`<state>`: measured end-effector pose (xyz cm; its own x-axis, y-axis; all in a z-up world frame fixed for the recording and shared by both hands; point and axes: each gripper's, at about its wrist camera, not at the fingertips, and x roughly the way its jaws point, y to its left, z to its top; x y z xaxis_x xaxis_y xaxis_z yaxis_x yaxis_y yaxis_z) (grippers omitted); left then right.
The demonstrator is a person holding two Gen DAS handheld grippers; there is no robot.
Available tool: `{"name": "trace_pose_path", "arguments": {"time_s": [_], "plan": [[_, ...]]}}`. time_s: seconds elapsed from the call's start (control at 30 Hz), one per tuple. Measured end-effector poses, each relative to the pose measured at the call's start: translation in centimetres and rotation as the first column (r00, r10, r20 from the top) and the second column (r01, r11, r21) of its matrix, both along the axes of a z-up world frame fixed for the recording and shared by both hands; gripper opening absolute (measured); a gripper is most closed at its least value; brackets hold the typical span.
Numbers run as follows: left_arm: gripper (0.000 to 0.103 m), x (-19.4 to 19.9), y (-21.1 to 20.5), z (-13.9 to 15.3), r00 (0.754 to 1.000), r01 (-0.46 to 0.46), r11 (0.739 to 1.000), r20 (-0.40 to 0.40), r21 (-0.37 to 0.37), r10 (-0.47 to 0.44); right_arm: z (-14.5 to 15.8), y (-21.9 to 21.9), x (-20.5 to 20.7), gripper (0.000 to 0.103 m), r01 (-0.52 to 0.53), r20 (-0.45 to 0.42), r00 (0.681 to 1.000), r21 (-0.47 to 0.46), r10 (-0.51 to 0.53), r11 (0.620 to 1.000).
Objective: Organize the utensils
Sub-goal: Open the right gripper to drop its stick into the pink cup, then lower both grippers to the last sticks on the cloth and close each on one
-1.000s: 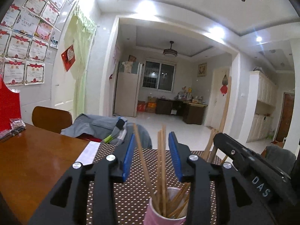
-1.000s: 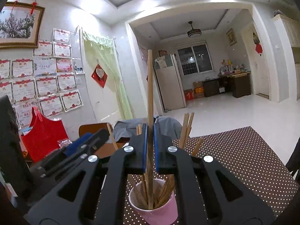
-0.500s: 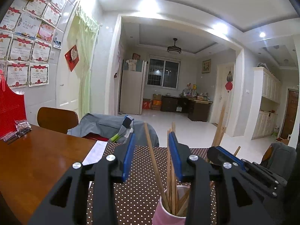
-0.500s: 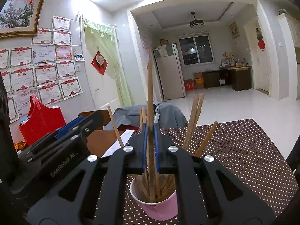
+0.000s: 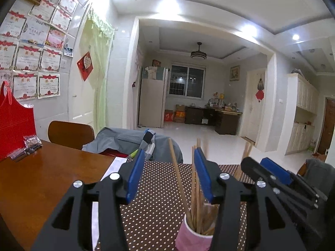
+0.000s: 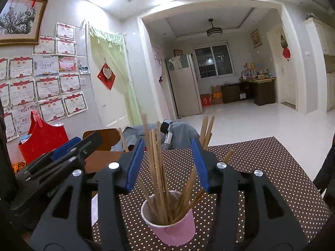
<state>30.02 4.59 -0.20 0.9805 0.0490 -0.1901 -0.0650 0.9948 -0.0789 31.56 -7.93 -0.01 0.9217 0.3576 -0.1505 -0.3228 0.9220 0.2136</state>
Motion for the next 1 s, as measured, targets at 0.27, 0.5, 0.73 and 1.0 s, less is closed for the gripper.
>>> {"name": "trace_pose_path", "arguments": {"time_s": [0.27, 0.5, 0.73, 1.0], "plan": [[0.049, -4.1, 0.9, 1.4, 1.000, 0.002, 1.000, 0.010, -0.003, -0.002, 1.4, -0.2, -3.5, 0.048, -0.001, 0.007, 1.000, 0.000, 0.001, 1.000], [0.051, -8.3, 0.6, 1.8, 1.000, 0.023, 1.000, 0.003, 0.000, -0.023, 2.1, -0.6, -7.7, 0.049, 0.000, 0.009, 1.000, -0.015, 0.000, 1.000], [0.051, -11.6, -0.5, 0.5, 0.997, 0.051, 0.999, -0.064, 0.017, -0.050, 0.8, -0.8, -10.7, 0.050, -0.005, -0.044, 0.999, -0.042, 0.004, 0.999], [0.051, -12.8, -0.5, -3.4, 0.960, 0.081, 0.997, -0.269, -0.014, -0.082, -2.2, -1.6, -12.5, 0.053, -0.029, -0.162, 0.987, -0.062, 0.019, 0.998]]}}
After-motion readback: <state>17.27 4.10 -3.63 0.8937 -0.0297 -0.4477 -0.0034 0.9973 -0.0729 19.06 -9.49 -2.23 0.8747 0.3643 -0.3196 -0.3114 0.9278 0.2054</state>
